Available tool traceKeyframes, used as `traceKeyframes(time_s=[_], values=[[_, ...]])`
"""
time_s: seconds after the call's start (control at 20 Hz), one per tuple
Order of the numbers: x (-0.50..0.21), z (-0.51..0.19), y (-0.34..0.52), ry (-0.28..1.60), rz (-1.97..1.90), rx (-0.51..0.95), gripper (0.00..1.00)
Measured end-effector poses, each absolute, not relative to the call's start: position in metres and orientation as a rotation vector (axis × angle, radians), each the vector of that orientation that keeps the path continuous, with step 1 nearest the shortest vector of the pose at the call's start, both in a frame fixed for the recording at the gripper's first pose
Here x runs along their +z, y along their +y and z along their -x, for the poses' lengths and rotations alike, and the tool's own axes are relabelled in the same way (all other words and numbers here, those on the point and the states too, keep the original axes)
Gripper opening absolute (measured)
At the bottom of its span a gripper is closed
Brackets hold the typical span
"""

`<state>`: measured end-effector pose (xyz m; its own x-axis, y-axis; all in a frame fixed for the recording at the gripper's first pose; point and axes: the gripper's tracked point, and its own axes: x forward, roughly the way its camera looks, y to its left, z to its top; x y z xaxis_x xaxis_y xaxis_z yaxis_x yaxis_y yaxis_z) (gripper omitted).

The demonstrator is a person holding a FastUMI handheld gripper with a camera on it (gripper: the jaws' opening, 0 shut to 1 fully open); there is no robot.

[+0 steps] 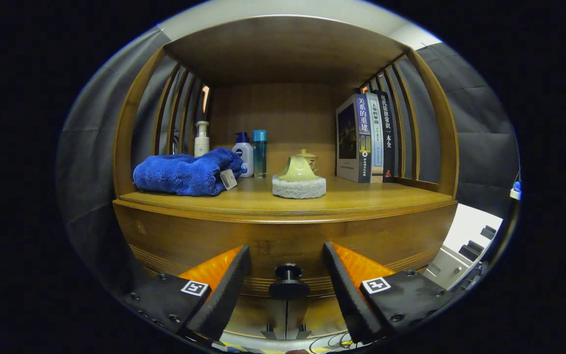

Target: Pull open the drawer, take out the items inside it, and place them on the countertop above the cabinet.

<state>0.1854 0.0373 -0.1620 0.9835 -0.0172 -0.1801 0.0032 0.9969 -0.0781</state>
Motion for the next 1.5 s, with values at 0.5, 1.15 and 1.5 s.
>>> traceKeyframes(time_s=[0.5, 1.15, 1.5], values=[[-0.134, -0.17, 0.034, 0.149, 0.087, -0.003, 0.98], [-0.01, -0.047, -0.008, -0.018, 0.108, 0.001, 0.97], [-0.003, -0.004, -0.026, -0.036, 0.086, -0.032, 0.97]])
